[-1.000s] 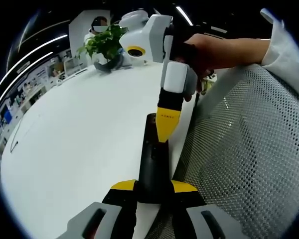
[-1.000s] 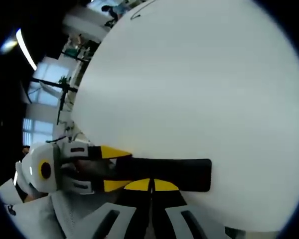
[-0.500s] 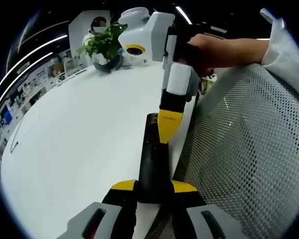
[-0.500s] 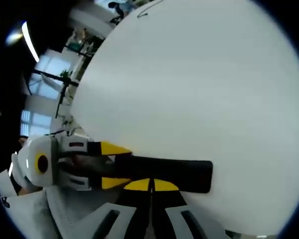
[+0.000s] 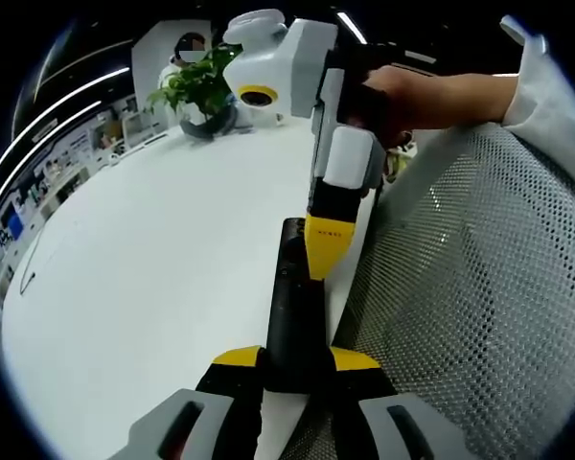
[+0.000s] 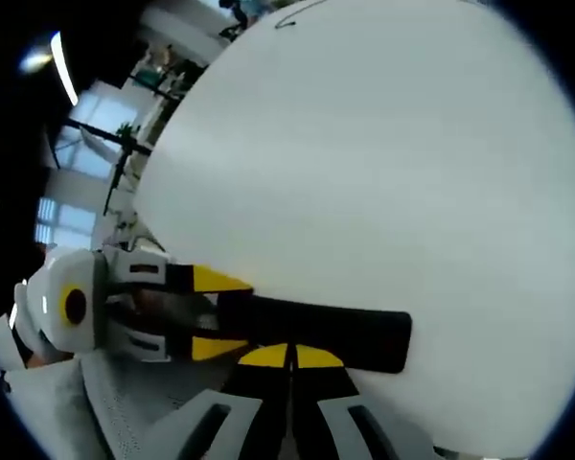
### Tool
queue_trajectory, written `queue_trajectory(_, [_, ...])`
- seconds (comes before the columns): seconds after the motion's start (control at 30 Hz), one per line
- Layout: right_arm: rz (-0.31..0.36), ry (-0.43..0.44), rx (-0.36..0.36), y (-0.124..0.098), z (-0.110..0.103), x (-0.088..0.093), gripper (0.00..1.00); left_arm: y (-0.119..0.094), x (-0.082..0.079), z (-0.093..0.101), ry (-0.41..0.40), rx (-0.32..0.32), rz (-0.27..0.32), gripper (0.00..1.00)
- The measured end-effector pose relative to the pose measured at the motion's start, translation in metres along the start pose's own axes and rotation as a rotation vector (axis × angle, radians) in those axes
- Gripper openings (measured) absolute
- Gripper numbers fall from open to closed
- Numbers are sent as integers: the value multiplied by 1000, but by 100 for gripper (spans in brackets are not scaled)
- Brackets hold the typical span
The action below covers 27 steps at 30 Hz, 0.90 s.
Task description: Press the specified remote control buttons in sequence, fully releasing each button before pressing the next.
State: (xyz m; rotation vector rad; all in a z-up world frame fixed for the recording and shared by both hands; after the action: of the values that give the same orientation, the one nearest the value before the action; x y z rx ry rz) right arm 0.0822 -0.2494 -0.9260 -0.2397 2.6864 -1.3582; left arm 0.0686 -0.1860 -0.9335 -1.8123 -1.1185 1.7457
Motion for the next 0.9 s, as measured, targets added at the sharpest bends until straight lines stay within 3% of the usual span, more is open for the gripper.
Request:
queue_trajectory(0.3, [1,8,-13,-1,0,0,0,0,0,0,-11,-4,-20,25])
queue_trajectory(0.47, [-4,73,-45,-2,1,-2,0,-2,2,-1,-16,-6,-36,25])
queue_trajectory(0.9, [43,9,-78,-1,-11,-8,0,-2,2,0,1,0,-41,24])
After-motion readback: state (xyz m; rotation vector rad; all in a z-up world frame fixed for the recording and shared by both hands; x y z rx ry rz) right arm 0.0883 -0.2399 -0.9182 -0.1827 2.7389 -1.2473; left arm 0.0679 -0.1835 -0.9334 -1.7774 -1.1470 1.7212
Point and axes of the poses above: the point that each gripper's makers call its tool centre point, and the gripper's own axes: y roughly forward along the fingers, z roughly to its right, x roughly out of its underside, the point moved 2 cm from there along -y, roughly backward along the fingers, and after that the axes turned 13 degrees about y, right-handed, at the moved point
